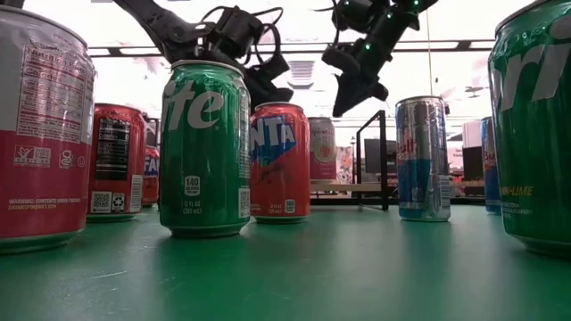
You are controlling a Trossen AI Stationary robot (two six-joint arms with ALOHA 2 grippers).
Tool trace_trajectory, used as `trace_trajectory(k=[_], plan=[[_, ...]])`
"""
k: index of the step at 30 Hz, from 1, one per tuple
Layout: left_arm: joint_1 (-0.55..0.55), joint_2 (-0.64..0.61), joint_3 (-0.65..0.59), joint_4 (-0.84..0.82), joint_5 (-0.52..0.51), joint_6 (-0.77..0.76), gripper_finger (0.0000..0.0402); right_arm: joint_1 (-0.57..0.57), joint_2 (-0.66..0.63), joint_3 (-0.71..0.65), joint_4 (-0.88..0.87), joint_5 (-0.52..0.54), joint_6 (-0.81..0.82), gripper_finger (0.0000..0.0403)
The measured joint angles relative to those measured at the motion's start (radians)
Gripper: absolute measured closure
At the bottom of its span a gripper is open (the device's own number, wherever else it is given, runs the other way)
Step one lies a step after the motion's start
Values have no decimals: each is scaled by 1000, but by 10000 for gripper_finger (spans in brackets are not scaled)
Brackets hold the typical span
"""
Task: Pick and place cans onto a shelf
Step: Put the right pink white soda can on the shelf
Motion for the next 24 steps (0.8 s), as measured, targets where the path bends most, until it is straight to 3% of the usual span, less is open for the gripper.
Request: trace_trajectory(k=[5,13,24], plan=[[-2,-91,-30,-20,12,1,365,8,0,60,2,0,-15,390],[-6,-300,-155,13,181,-1,365,47,2,101,29,1,-22,390],[-29,-569,-393,241,274,-84,365,77,49,101,83,2,-9,390]])
